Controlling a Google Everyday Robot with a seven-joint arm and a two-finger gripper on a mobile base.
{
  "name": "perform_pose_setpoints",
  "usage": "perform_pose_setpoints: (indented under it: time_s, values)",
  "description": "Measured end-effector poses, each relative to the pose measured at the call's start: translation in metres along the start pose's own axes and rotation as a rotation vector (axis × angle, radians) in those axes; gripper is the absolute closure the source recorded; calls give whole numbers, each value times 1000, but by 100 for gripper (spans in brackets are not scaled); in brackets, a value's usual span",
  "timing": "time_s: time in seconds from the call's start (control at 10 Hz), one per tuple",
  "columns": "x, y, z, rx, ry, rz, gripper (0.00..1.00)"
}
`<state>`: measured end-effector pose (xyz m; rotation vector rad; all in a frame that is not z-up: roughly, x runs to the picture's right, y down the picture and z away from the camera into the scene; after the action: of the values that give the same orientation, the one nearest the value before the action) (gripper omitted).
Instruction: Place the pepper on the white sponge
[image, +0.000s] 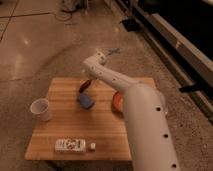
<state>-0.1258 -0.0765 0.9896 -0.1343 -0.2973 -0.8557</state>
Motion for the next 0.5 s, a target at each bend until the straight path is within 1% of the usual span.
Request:
perform_pose_setpoints:
  time_s: [0.2,0.4,0.5]
  values:
    - [-6,-4,14,-18,8,-44,20]
    - [-10,-4,31,-48,23,-97,20]
    - [-13,-4,36,-57,28,-114,20]
